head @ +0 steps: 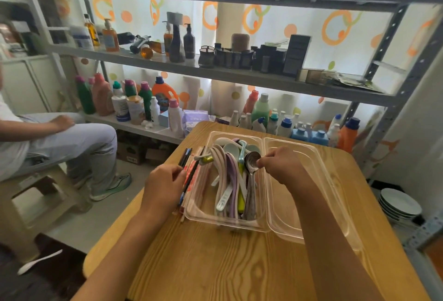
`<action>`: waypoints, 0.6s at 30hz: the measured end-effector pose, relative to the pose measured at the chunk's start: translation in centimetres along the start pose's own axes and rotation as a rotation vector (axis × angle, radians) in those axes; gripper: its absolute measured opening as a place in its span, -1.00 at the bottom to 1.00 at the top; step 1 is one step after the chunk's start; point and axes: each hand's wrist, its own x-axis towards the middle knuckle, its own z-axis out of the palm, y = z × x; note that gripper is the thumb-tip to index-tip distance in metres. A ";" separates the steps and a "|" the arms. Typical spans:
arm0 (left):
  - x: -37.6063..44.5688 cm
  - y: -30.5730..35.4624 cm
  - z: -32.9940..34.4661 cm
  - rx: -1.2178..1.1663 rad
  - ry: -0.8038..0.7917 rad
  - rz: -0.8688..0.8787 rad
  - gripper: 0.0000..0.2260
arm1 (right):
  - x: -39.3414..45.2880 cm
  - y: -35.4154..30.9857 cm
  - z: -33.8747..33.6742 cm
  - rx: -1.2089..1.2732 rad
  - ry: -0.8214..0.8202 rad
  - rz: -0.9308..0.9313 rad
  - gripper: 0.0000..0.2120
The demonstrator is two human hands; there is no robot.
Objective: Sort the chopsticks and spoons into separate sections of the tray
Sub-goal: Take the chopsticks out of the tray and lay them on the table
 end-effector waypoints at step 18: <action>-1.7 1.4 0.8 -0.302 -0.085 -0.030 -0.86 | -1.1 -0.3 2.2 -0.415 -0.072 -0.048 -0.89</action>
